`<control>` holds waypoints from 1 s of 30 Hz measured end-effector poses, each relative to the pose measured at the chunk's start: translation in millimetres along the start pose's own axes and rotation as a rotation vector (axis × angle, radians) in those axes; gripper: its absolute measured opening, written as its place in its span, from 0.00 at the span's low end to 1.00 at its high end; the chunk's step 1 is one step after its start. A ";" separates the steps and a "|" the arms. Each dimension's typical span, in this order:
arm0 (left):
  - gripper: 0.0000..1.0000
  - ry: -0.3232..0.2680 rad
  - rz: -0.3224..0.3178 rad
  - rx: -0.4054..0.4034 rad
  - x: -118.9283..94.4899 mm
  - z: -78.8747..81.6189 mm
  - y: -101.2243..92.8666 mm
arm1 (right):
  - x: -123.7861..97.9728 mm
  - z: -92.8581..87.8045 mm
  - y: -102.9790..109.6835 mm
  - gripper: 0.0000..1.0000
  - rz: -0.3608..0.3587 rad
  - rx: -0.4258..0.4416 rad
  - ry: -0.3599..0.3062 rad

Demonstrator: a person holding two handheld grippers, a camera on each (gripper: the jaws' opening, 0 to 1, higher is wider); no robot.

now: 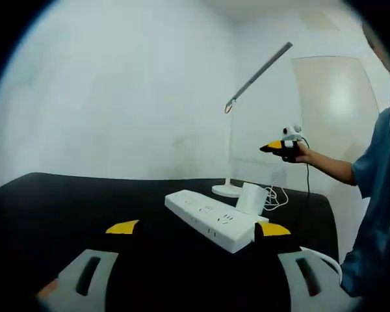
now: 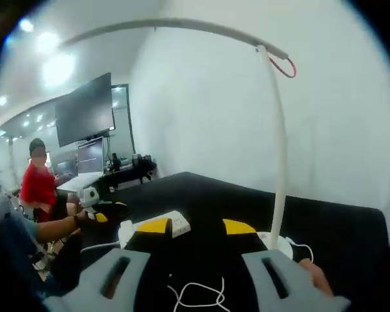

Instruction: Insert the desk lamp plug into the socket, turn on the power strip switch, turn on the lamp switch, then turn off the lamp switch, turn off the power strip switch, and remove the plug from the socket.

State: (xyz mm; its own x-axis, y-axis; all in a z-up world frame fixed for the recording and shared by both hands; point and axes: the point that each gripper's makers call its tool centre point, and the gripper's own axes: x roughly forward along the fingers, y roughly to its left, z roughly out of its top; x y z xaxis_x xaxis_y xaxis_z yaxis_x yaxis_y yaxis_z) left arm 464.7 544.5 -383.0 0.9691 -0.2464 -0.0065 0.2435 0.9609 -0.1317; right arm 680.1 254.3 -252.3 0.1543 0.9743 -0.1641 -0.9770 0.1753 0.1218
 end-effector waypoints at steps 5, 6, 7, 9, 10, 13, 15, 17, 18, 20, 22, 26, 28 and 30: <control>0.67 -0.005 -0.001 -0.004 0.0 1.1 -6.0 | -8.0 16.1 16.3 0.31 0.027 0.010 -0.021; 0.67 -0.005 -0.001 -0.005 0.0 1.1 -5.8 | -9.2 19.2 21.6 0.31 0.044 0.023 -0.028; 0.67 -0.005 -0.001 -0.005 0.0 1.0 -6.1 | -11.2 22.7 25.6 0.31 0.057 0.042 -0.034; 0.67 -0.005 -0.002 -0.005 0.1 1.0 -7.3 | -13.9 29.3 34.2 0.31 0.089 0.074 -0.056; 0.67 -0.004 -0.001 -0.006 -0.1 1.2 -5.2 | -15.3 32.2 37.4 0.31 0.100 0.097 -0.064; 0.67 -0.006 -0.002 -0.007 0.3 1.5 -3.5 | -20.1 41.4 48.1 0.31 0.132 0.134 -0.100; 0.67 -0.010 -0.003 -0.010 0.6 2.2 -2.4 | -22.3 45.4 58.0 0.31 0.143 0.155 -0.116; 0.67 -0.013 -0.003 -0.012 0.0 2.9 -0.8 | -24.9 49.1 59.4 0.31 0.148 0.164 -0.123; 0.66 -0.013 -0.003 -0.012 -0.2 2.8 -0.8 | -26.4 51.2 60.7 0.31 0.151 0.168 -0.126; 0.66 -0.015 -0.003 -0.013 -0.5 3.0 -0.1 | -29.0 54.5 65.9 0.31 0.151 0.172 -0.131; 0.66 -0.015 -0.003 -0.014 -0.4 2.8 0.6 | -32.2 59.7 72.0 0.31 0.168 0.197 -0.149; 0.66 -0.016 -0.005 -0.015 -0.8 2.7 4.8 | -37.8 69.4 78.5 0.34 0.205 0.248 -0.177; 0.66 -0.016 -0.005 -0.015 -1.0 2.5 6.2 | -40.1 73.6 76.7 0.34 0.215 0.267 -0.180; 0.66 -0.017 -0.004 -0.016 -1.0 2.3 6.6 | -43.7 81.6 82.5 0.35 0.264 0.319 -0.203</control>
State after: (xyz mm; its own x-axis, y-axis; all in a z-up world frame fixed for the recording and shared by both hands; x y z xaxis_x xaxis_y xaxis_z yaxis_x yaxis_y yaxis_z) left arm 465.4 551.3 -381.6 0.9686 -0.2483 0.0107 0.2472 0.9577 -0.1472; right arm 604.8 237.7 -155.2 -0.0373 0.9939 0.1040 -0.8976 -0.0791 0.4337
